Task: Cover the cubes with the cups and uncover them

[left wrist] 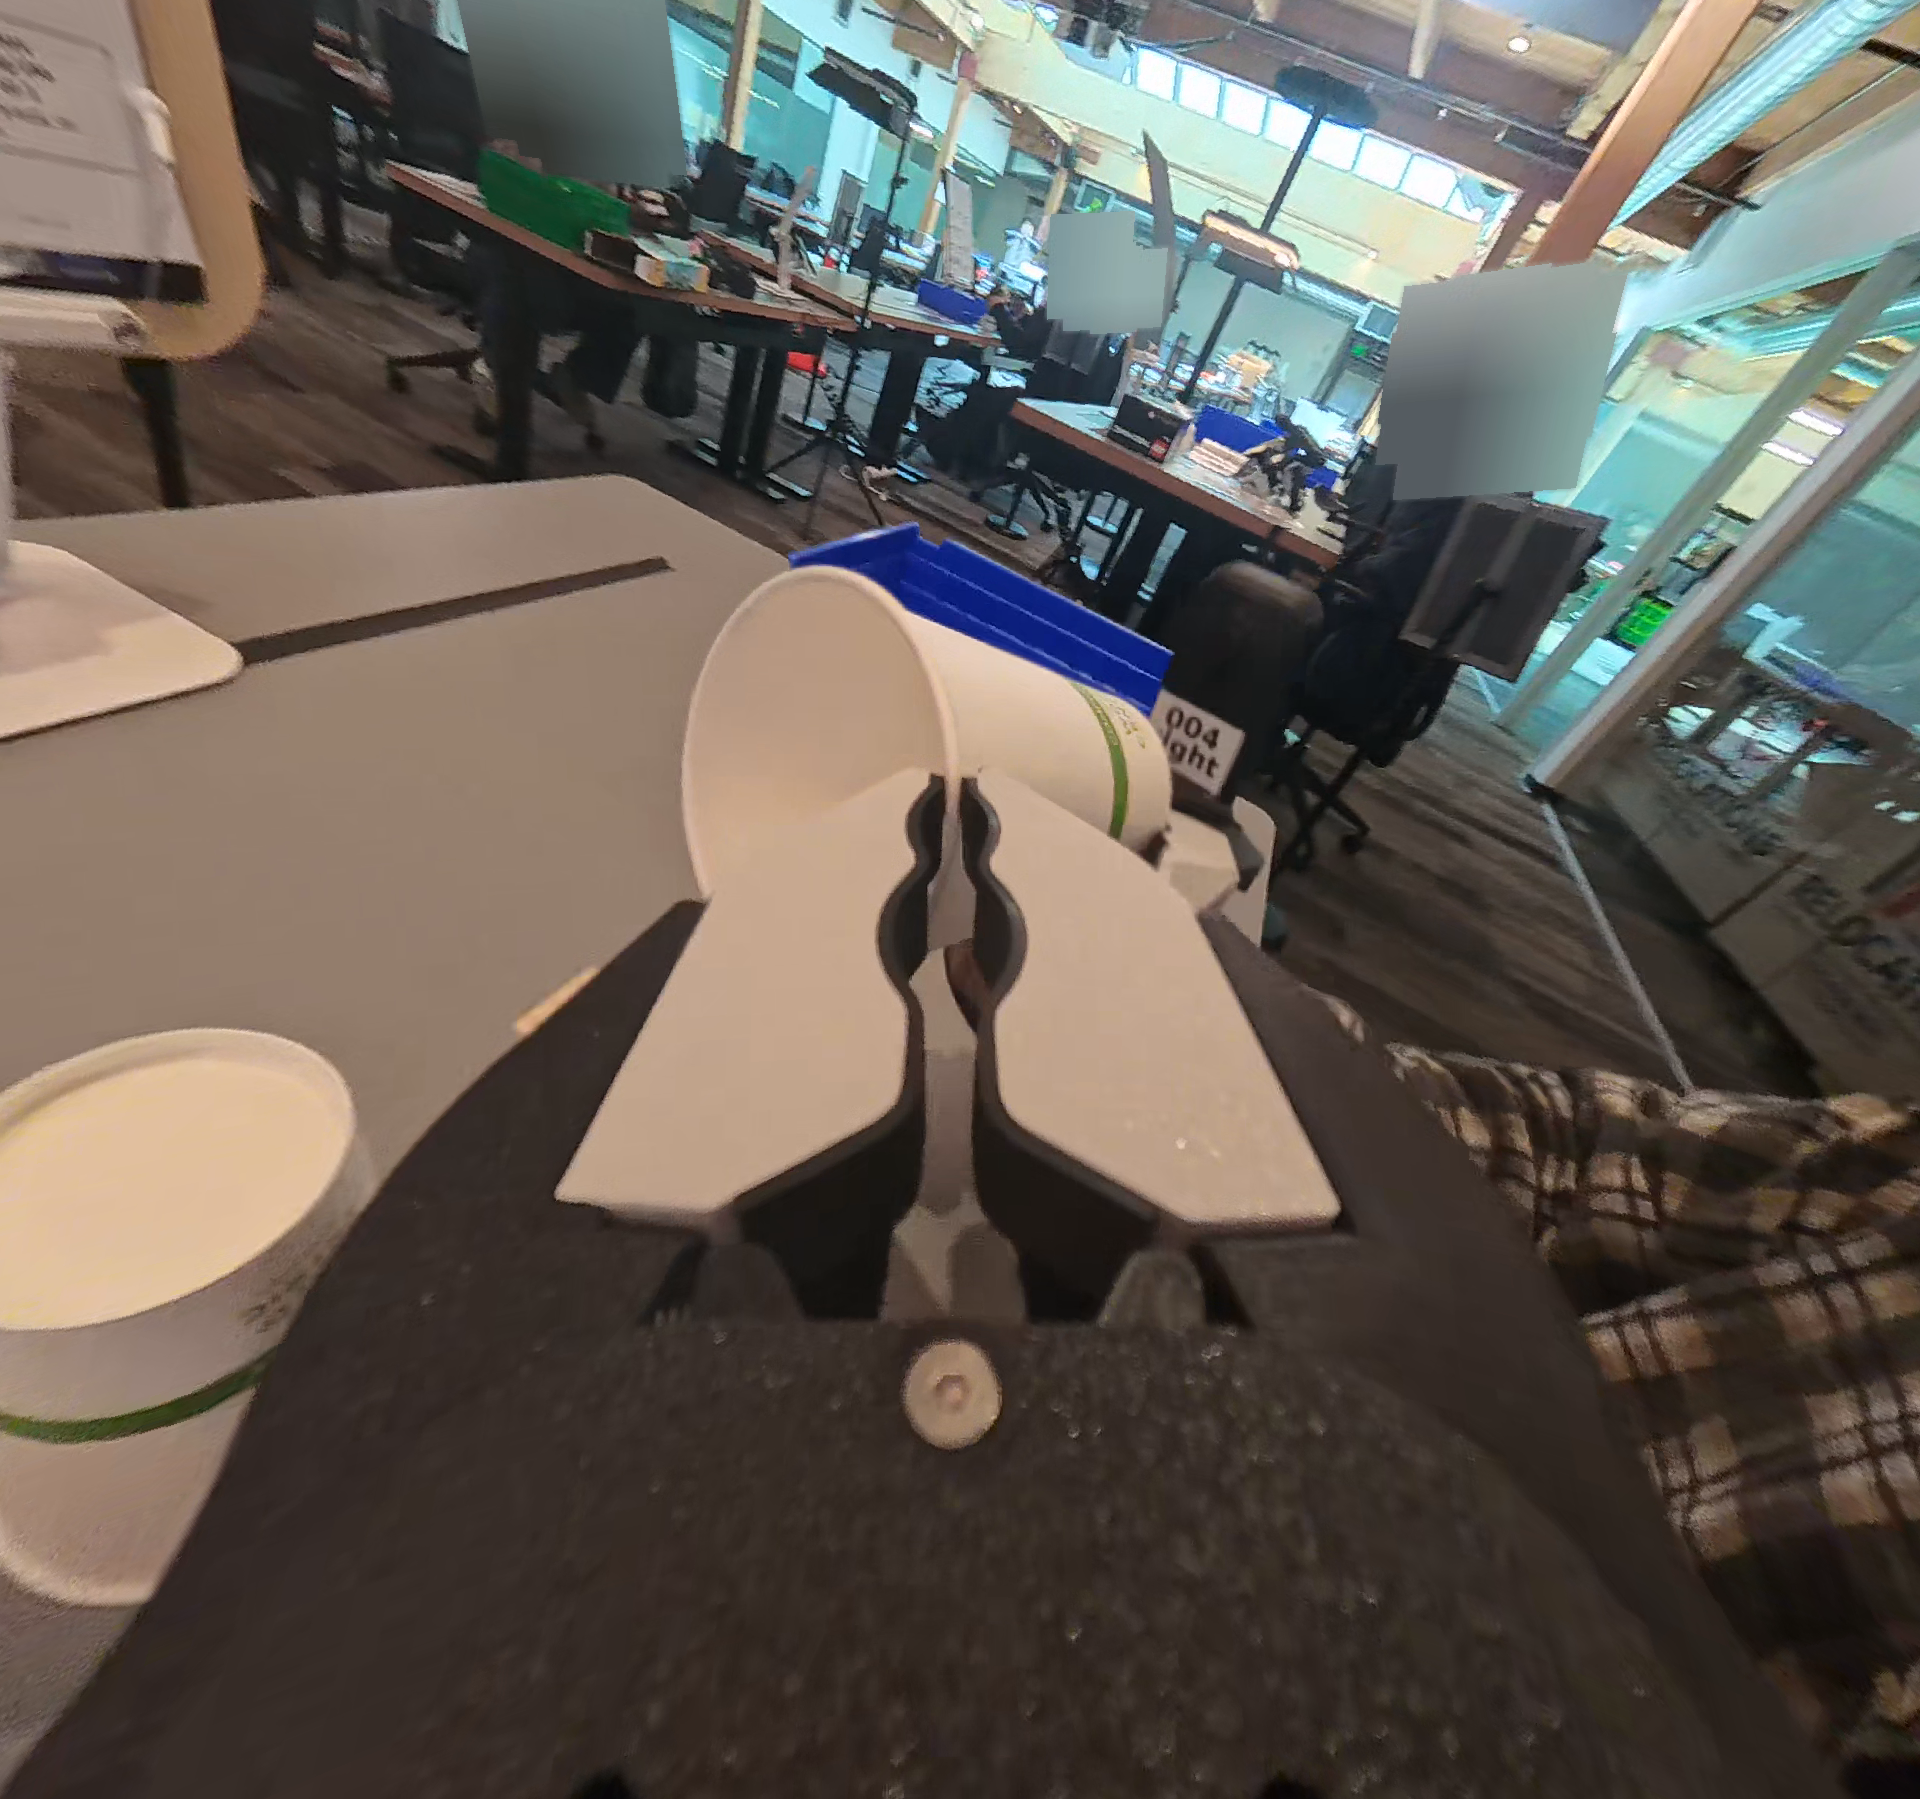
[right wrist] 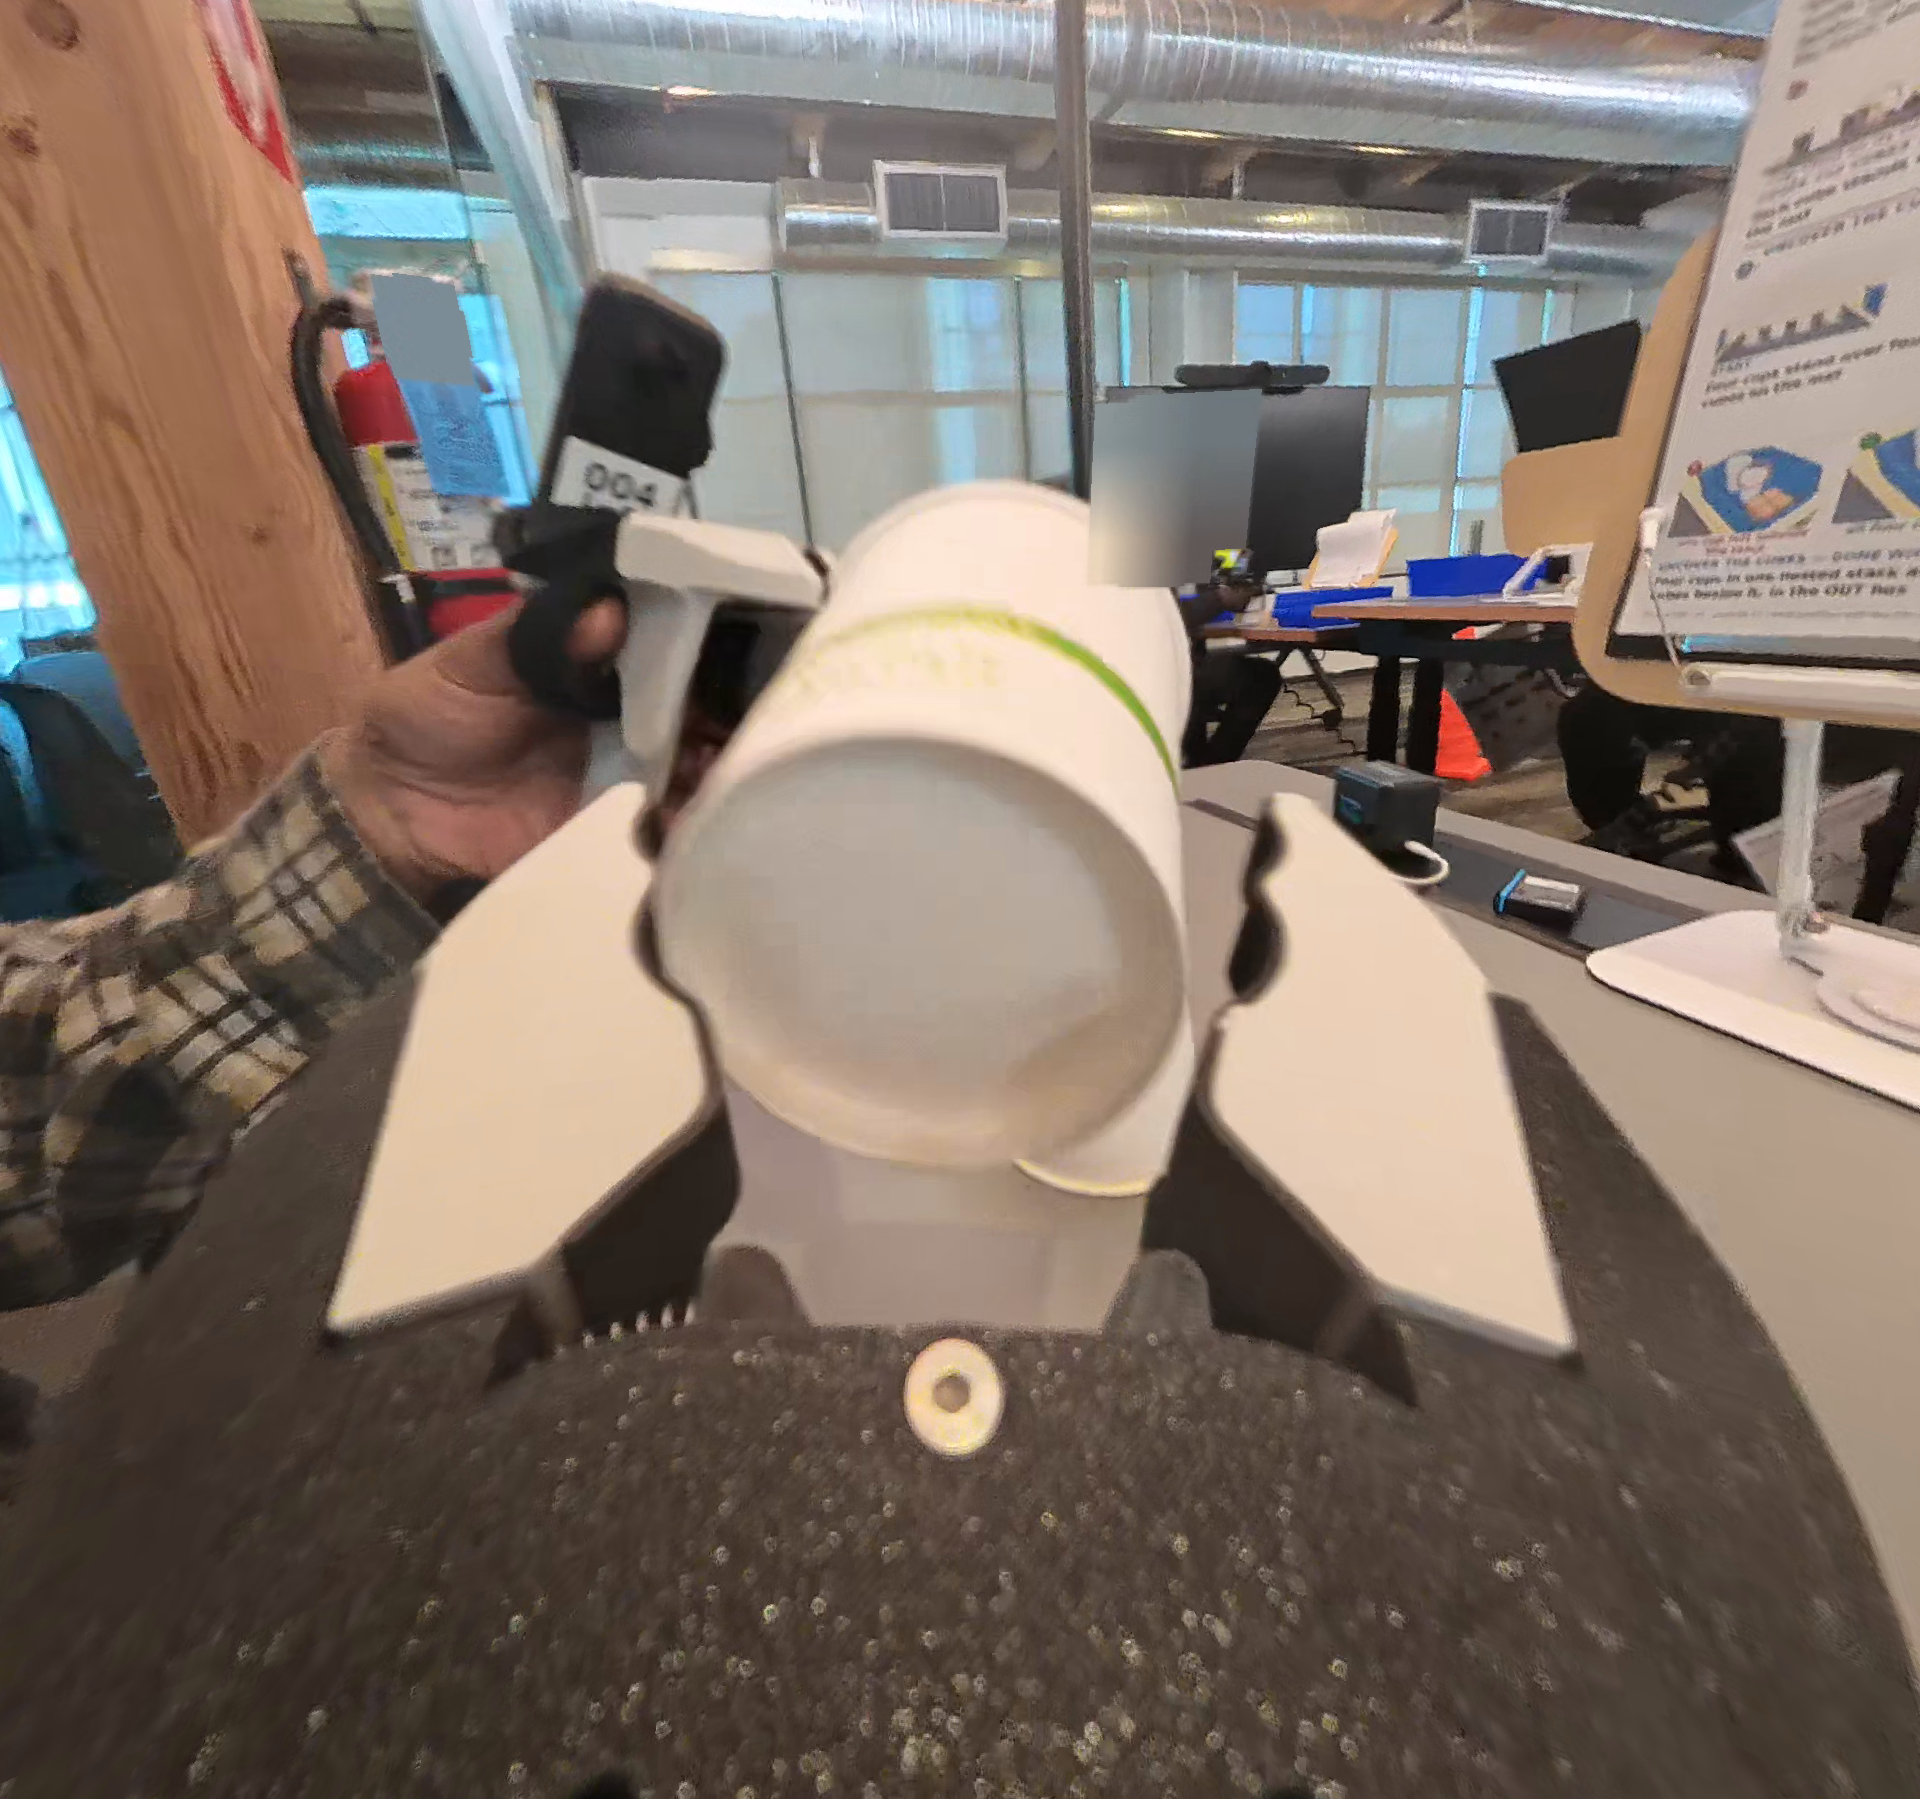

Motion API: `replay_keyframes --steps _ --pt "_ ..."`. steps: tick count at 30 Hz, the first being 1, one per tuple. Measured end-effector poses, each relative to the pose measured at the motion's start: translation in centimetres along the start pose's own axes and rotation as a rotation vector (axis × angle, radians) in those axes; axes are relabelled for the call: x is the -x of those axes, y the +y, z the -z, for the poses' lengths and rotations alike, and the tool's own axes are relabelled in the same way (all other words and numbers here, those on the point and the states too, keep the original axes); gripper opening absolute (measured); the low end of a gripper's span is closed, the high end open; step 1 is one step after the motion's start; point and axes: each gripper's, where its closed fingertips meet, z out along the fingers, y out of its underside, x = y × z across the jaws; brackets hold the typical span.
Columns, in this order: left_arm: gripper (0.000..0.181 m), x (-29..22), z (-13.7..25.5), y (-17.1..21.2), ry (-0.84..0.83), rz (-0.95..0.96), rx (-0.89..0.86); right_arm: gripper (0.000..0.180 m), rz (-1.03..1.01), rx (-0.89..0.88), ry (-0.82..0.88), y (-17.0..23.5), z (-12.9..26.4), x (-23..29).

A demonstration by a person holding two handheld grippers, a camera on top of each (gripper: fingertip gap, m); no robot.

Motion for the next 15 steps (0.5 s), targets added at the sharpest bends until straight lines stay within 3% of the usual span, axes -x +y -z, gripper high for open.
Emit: replay_keyframes --steps 1,6,12,15 --pt "0.002 -0.1 -0.2 0.5 0.012 0.006 0.011 0.093 0.018 0.021 -0.024 -0.2 0.3 0.2" --pt "0.007 -0.3 -0.7 2.5 0.036 -0.047 0.104 0.092 0.156 0.245 -0.1 -0.7 1.6 0.2" --pt "0.074 2.1 0.1 3.3 -0.195 -0.379 0.328 0.092 0.259 0.615 -0.225 -0.4 3.1 -0.2" --pt "0.086 1.3 -0.7 3.3 -0.194 -0.505 0.427 0.092 0.283 0.78 -0.29 0.2 3.4 -0.1"
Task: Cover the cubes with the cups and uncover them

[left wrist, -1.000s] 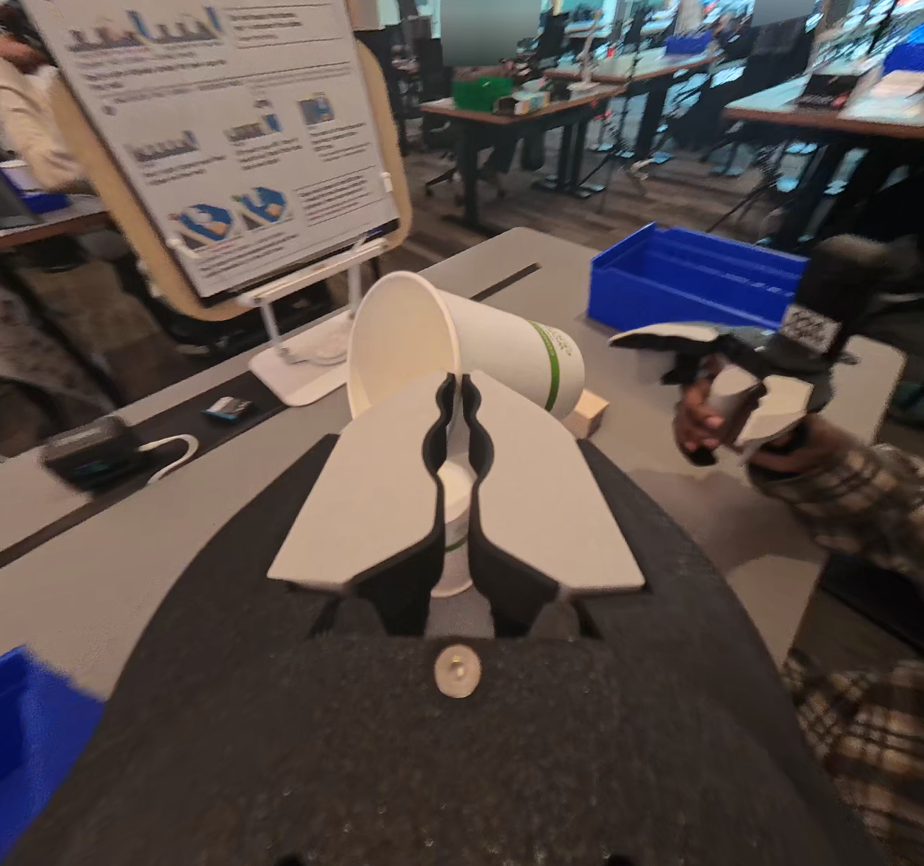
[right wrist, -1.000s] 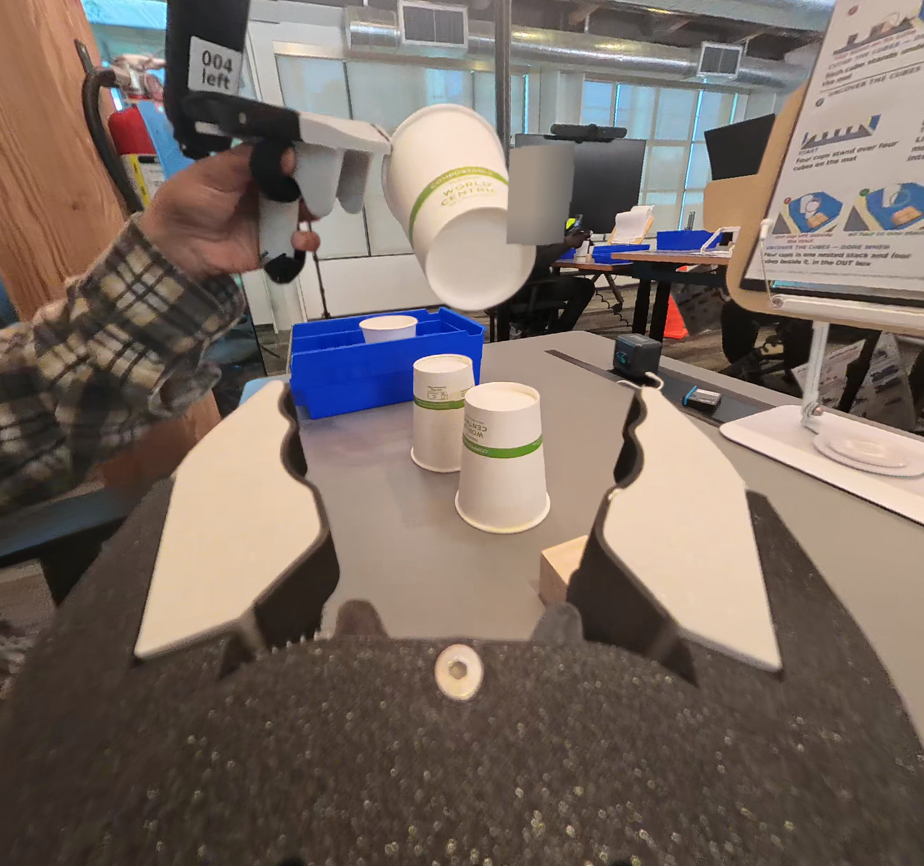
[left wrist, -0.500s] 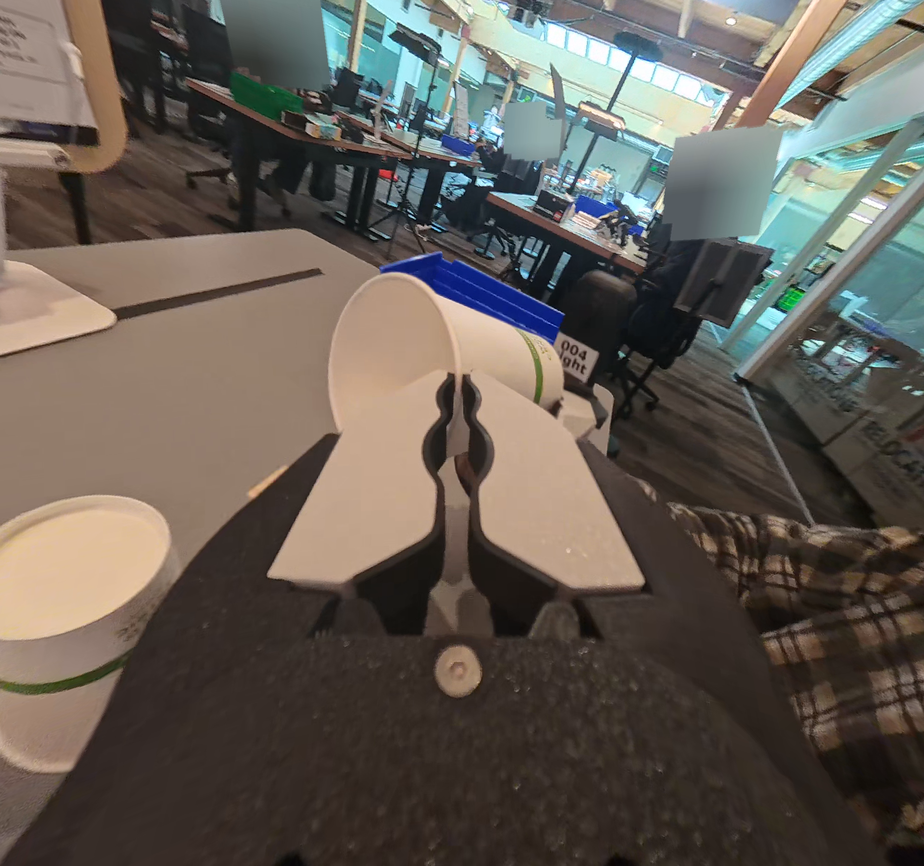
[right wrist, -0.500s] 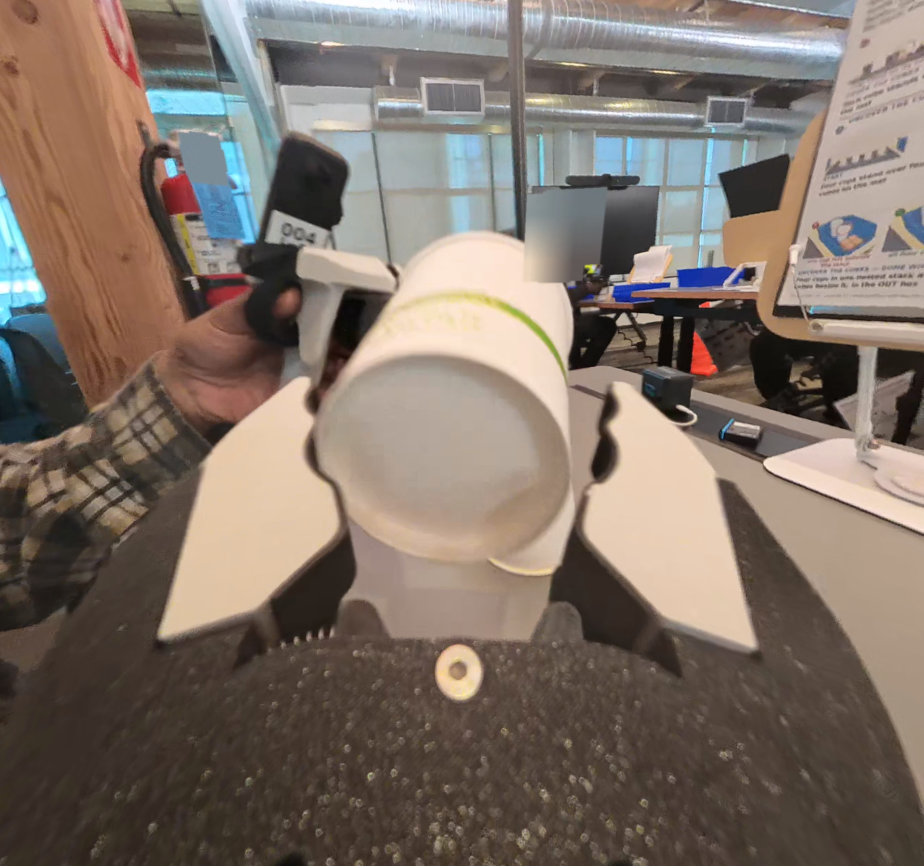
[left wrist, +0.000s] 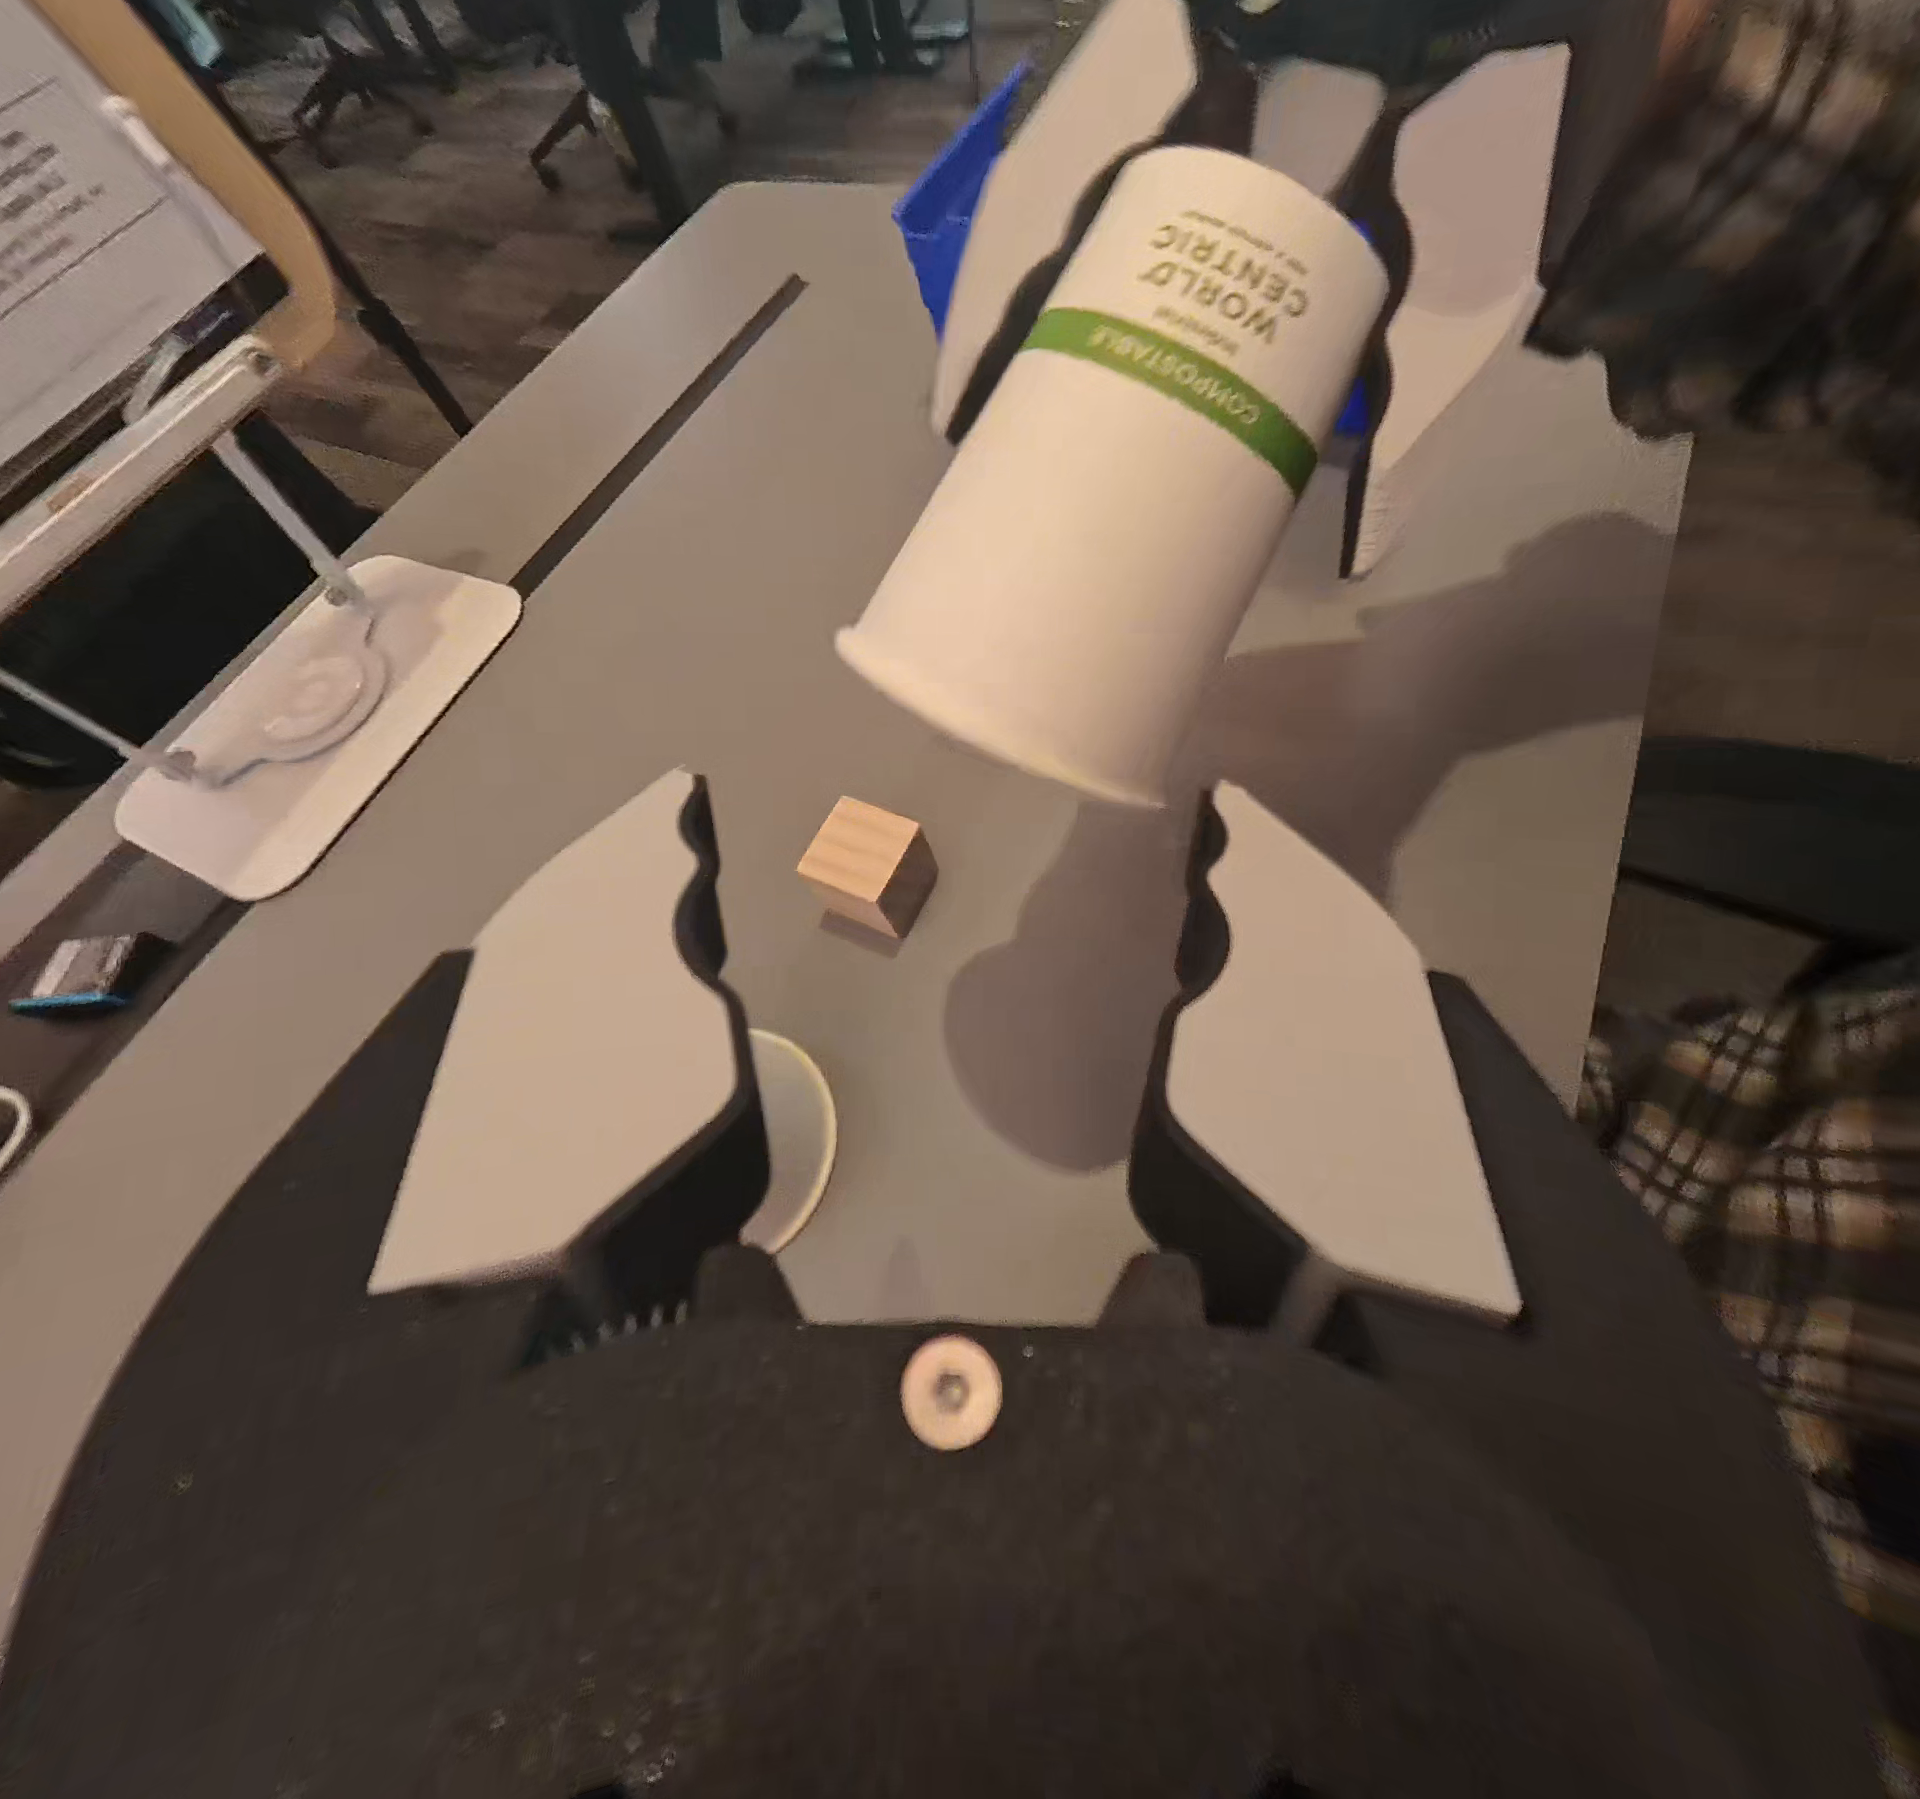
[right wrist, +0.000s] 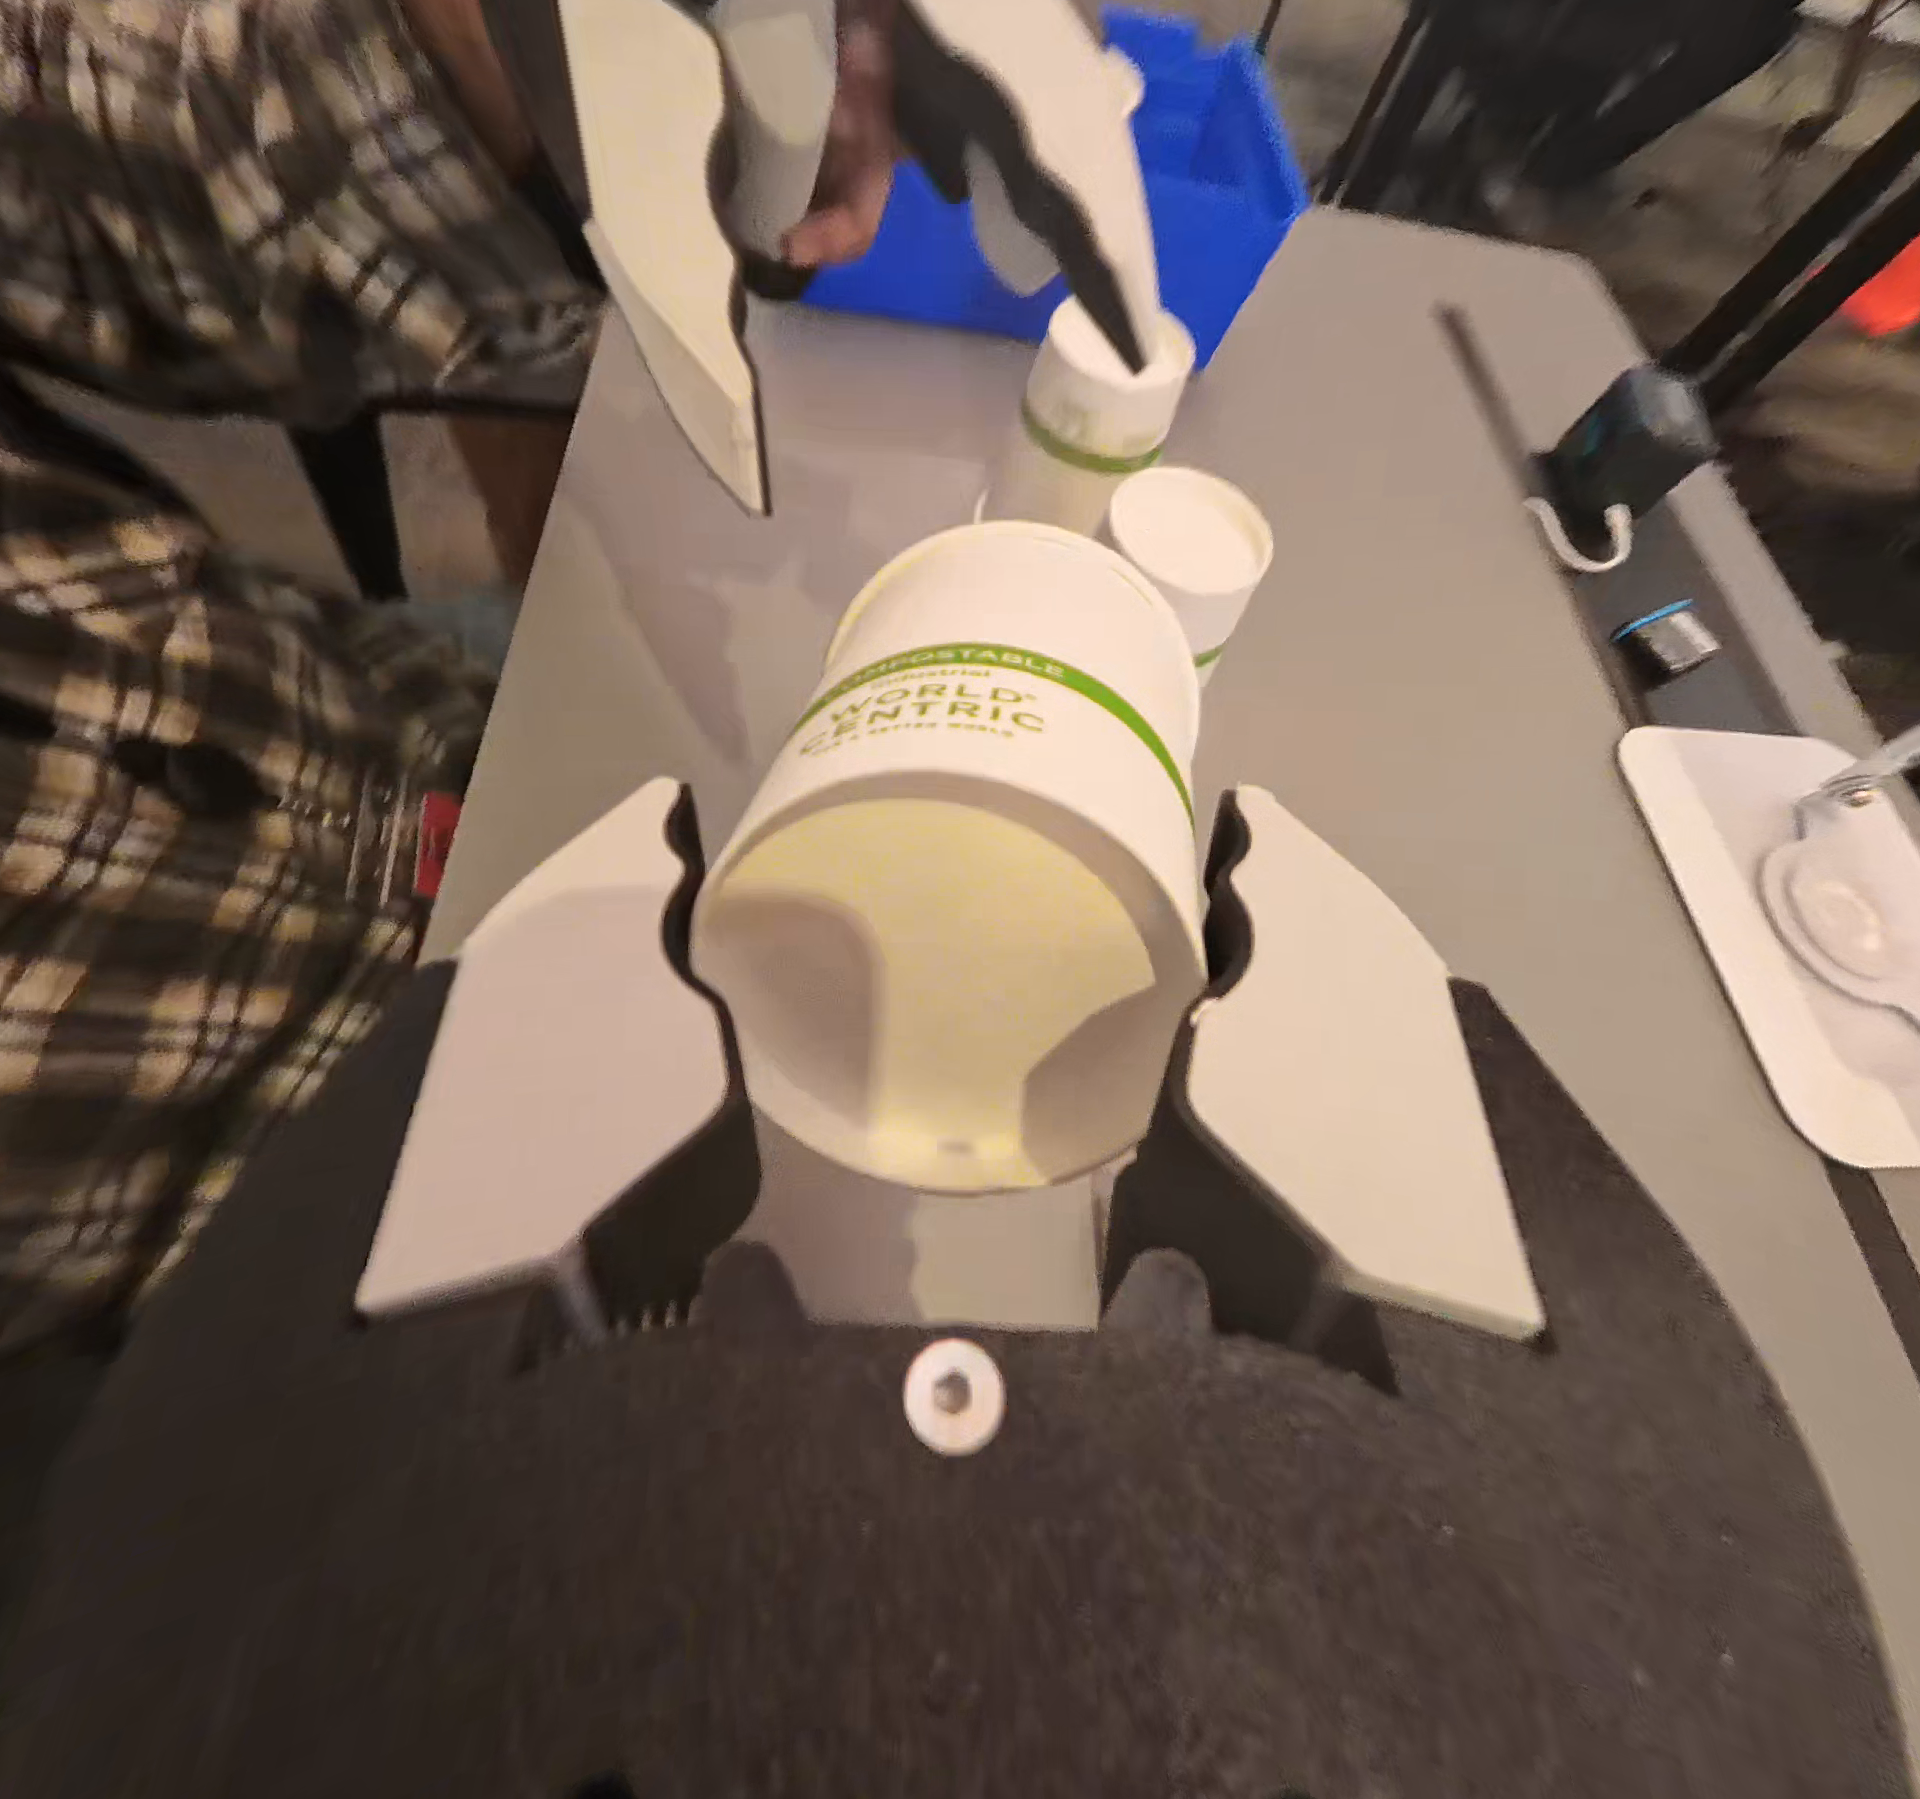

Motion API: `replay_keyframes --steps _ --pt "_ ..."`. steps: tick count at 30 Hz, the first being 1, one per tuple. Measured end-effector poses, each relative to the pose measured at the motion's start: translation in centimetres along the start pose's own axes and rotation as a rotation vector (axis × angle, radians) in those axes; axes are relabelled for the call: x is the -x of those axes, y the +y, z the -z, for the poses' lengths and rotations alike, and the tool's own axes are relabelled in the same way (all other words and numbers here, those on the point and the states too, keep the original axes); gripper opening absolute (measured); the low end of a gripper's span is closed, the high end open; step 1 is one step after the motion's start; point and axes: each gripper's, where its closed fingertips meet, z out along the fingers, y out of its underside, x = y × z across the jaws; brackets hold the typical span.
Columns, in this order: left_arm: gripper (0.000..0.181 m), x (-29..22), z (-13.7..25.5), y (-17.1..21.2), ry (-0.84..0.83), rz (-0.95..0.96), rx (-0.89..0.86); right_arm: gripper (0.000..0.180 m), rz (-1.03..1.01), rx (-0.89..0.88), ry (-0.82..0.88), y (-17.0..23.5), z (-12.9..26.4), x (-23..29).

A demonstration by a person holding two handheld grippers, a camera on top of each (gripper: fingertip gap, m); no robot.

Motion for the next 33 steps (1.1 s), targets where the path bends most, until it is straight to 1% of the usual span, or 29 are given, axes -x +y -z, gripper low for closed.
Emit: replay_keyframes --steps 4,8,12,15,18,21,22,24,26,28,30,33 --pt "0.088 -2.0 -2.0 -0.1 0.071 -0.083 0.074 0.092 0.035 0.141 -0.092 0.3 -0.9 0.9" --pt "0.091 -3.2 -3.9 0.8 0.137 -0.078 0.116 0.092 0.042 0.218 -0.169 0.4 -1.7 1.8" --pt "0.092 -4.3 -5.3 1.9 0.196 -0.063 0.139 0.092 0.041 0.25 -0.235 0.3 -2.5 2.8" --pt "0.089 -5.3 -5.7 2.3 0.256 -0.047 0.122 0.092 0.026 0.23 -0.263 0.0 -2.8 3.3" --pt "0.087 -5.7 -6.1 2.5 0.267 -0.021 0.089 0.092 0.006 0.182 -0.271 -0.2 -3.0 3.4" --pt "0.085 -5.7 -6.3 2.1 0.253 0.018 0.025 0.091 -0.021 0.063 -0.233 -1.6 -3.0 3.0" --pt "0.085 -5.5 -6.2 1.9 0.242 0.035 0.0 0.094 -0.043 0.008 -0.191 -2.1 -2.8 2.5" --pt "0.085 -5.0 -5.9 1.4 0.22 0.073 -0.061 0.113 -0.097 -0.129 -0.083 -3.2 -2.0 1.1" --pt "0.085 -4.5 -5.5 0.8 0.201 0.121 -0.13 0.117 -0.146 -0.278 0.003 -4.0 -0.9 0.3" --pt "0.085 -4.2 -5.2 0.4 0.192 0.164 -0.182 0.117 -0.198 -0.386 0.056 -4.2 -0.2 0.1" --pt "0.085 -4.4 -5.2 0.2 0.207 0.191 -0.217 0.117 -0.221 -0.428 0.087 -4.2 -0.1 0.3" --pt "0.086 -5.1 -5.6 0.3 0.217 0.192 -0.216 0.115 -0.231 -0.4 0.084 -4.1 -0.9 0.5"
